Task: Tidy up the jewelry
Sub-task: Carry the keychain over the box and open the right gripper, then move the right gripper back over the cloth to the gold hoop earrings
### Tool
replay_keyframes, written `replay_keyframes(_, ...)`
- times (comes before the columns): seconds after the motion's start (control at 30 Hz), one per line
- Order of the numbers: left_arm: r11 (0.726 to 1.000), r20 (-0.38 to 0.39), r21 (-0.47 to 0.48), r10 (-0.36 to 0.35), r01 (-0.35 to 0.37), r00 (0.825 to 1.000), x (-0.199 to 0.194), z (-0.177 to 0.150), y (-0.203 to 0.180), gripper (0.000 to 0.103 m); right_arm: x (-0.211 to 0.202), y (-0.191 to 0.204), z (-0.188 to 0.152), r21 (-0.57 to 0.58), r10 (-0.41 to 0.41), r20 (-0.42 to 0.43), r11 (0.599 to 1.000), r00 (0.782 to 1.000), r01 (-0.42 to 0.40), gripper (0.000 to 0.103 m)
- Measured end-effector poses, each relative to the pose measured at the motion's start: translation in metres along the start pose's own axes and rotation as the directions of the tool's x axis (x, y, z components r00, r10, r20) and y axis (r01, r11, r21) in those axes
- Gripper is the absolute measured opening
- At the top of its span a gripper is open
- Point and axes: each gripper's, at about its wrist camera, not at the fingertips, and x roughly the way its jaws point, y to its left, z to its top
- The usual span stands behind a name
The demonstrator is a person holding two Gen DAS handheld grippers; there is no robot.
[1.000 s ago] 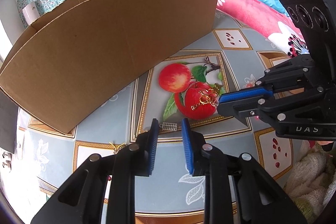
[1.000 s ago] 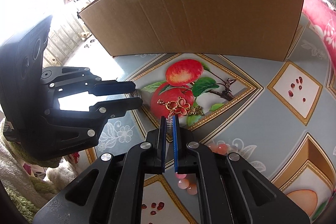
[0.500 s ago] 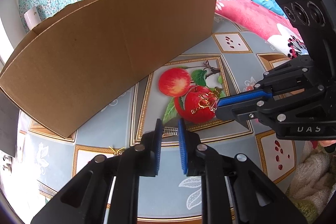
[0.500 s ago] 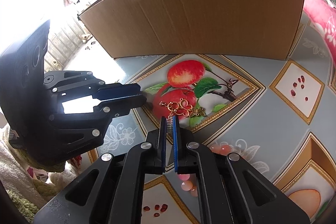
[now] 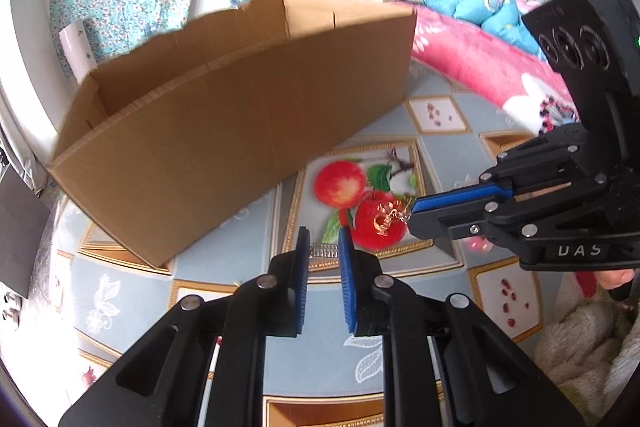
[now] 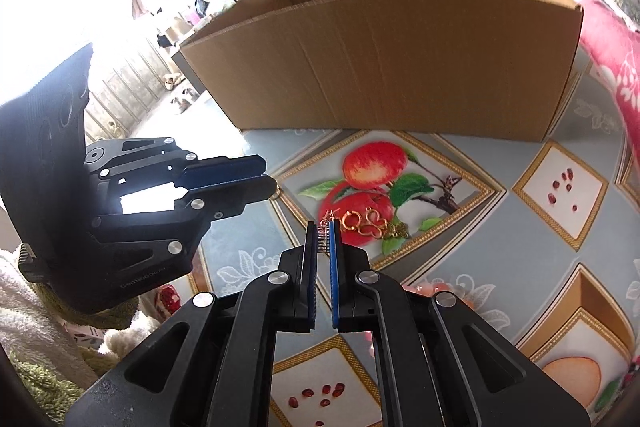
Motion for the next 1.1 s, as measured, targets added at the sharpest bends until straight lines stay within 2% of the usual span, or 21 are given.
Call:
replay_keyframes(0.23, 1.0, 0.13, -0.02, 0.011, -0.009, 0.991, -0.048, 0.025, 0.009, 0.014, -0.036, 0.016, 0.023, -0.043, 0.018, 0.133, 0.999, 0.991, -0.013, 0.004)
replay_keyframes(0.4, 0.998, 0.232, -0.05, -0.017, 0.029, 0.973, -0.071, 0.058, 0.025, 0.014, -0.069, 0.017, 0.059, -0.077, 0.048, 0.272, 0.997, 0.961, -0.028, 0.004)
replay_keyframes(0.47, 0.996, 0.236, -0.066, -0.044, 0.061, 0.971, -0.067, 0.076, 0.035, 0.014, -0.071, 0.015, 0.075, -0.087, 0.071, 0.298, 0.995, 0.952, -0.047, 0.004)
replay_keyframes(0.57, 0.992, 0.19, -0.1, -0.055, 0.075, 0.98, -0.04, 0.105, 0.053, 0.014, -0.059, 0.004, 0.106, -0.085, 0.089, 0.285, 0.994, 0.954, -0.067, 0.004)
replay_keyframes(0.63, 0.98, 0.144, -0.153, -0.103, 0.125, 0.984, -0.021, 0.119, 0.071, 0.014, -0.045, -0.011, 0.127, -0.067, 0.105, 0.249, 0.994, 0.963, -0.091, 0.004)
replay_keyframes(0.7, 0.96, 0.078, -0.223, -0.158, 0.172, 0.984, 0.007, 0.135, 0.089, 0.014, -0.032, -0.03, 0.142, -0.033, 0.11, 0.187, 0.994, 0.976, -0.106, 0.004)
replay_keyframes(0.77, 0.949, 0.025, -0.255, -0.183, 0.183, 0.983, 0.033, 0.149, 0.1, 0.014, -0.011, -0.046, 0.155, 0.004, 0.097, 0.116, 0.995, 0.988, -0.098, 0.004)
replay_keyframes(0.9, 0.944, -0.051, -0.291, -0.18, 0.158, 0.982, 0.069, 0.168, 0.111, 0.014, 0.012, -0.068, 0.172, 0.035, 0.09, 0.049, 0.995, 0.995, -0.091, 0.007)
replay_keyframes(1.0, 0.94, -0.108, -0.321, -0.155, 0.113, 0.982, 0.089, 0.173, 0.114, 0.014, 0.017, -0.083, 0.177, 0.059, 0.069, 0.041, 0.996, 0.997, -0.071, 0.013)
replay_keyframes(1.1, 0.919, -0.112, -0.365, -0.202, 0.148, 0.973, 0.092, 0.172, 0.116, 0.021, 0.013, -0.091, 0.177, 0.078, 0.068, 0.059, 0.994, 0.996, -0.072, 0.016)
